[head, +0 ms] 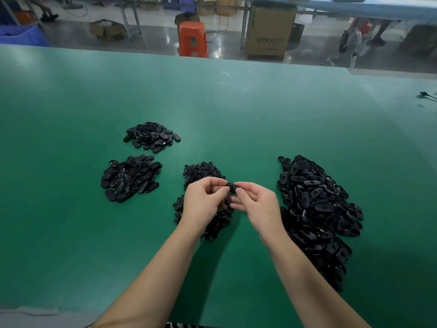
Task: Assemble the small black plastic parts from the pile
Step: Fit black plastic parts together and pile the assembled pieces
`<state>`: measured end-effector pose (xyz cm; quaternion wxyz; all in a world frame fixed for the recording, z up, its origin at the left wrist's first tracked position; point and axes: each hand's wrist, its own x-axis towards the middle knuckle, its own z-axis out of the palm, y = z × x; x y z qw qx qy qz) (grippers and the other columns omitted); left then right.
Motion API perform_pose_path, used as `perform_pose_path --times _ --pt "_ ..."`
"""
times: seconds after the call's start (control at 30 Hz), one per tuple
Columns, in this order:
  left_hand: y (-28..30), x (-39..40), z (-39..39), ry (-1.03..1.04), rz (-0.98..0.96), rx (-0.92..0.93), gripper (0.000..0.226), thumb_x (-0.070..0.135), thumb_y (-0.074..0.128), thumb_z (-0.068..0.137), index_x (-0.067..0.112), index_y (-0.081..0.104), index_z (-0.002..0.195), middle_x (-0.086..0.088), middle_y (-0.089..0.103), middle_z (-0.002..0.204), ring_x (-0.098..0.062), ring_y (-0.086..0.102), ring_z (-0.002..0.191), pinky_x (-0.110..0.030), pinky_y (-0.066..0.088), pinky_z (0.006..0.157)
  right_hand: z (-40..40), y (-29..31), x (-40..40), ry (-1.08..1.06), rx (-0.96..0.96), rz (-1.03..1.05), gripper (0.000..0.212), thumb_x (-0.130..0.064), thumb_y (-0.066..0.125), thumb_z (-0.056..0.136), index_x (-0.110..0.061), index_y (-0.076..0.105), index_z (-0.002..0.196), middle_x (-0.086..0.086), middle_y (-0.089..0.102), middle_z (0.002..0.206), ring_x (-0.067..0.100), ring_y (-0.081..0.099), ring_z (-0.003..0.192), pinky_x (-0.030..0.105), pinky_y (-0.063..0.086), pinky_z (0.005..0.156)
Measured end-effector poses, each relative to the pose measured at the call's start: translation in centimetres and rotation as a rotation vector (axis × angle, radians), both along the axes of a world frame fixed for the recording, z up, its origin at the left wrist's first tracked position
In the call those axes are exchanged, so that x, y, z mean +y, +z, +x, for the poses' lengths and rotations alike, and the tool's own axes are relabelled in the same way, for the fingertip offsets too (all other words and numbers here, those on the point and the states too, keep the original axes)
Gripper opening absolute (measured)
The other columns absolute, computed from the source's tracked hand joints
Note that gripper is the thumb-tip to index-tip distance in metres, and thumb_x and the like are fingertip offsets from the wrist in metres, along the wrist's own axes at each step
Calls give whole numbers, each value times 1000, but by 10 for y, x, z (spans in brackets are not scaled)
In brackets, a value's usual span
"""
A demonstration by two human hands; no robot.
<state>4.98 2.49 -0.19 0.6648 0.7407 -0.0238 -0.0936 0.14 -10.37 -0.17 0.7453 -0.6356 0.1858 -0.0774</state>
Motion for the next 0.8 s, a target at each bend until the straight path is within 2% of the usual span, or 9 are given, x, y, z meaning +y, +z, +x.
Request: perform_pose_path --times 0.1,0.23,0.3,0.37,0.5,0.63,0.7,0.8 --pt "0 -1 1 2 38 -9 7 7 75 87 13 74 85 -17 71 72 -15 58 53 -27 52 57 0 -1 0 4 10 -42 14 2 59 98 -5 68 106 10 76 88 21 76 79 25 61 68" --pt "-1 -2 2 4 45 -5 7 7 74 87 13 75 83 -17 69 71 -15 55 55 -28 50 58 0 -1 1 10 8 -91 21 0 61 97 -19 70 95 3 77 84 20 76 80 25 61 69" --pt "-2 -2 1 6 45 0 7 8 75 87 14 76 82 -10 70 71 -13 56 57 -29 50 60 0 -2 1 12 5 -93 23 0 61 96 -21 70 93 2 77 82 19 76 78 24 61 68" --pt "-2 -2 1 12 52 1 9 9 76 85 17 77 80 -2 73 71 -8 58 58 -27 50 62 0 -3 0 15 7 -87 21 0 61 96 -20 70 94 3 78 83 19 76 79 24 61 69" --pt "-3 -1 3 24 71 -7 10 11 80 81 20 76 78 1 72 69 -6 57 58 -25 48 61 -2 -5 1 23 -6 -49 15 2 60 97 -6 71 103 6 77 83 17 75 77 23 60 70" --pt "-1 2 6 -5 68 13 22 14 83 80 27 75 95 11 68 75 -2 58 63 -17 47 59 -1 -2 -1 20 -27 22 17 3 57 98 -8 69 99 11 76 87 18 75 78 22 59 70" --pt "0 4 7 -69 36 26 21 10 82 82 23 76 98 15 64 68 0 56 58 -13 44 55 -1 -1 -4 28 -26 55 15 3 57 98 -6 69 99 12 76 89 19 75 77 23 60 70" --pt "0 4 6 -120 13 36 11 7 81 82 14 79 90 10 66 62 0 54 51 -12 42 51 0 0 -7 66 -19 59 10 1 59 98 -3 68 100 11 77 88 19 74 74 23 60 70"
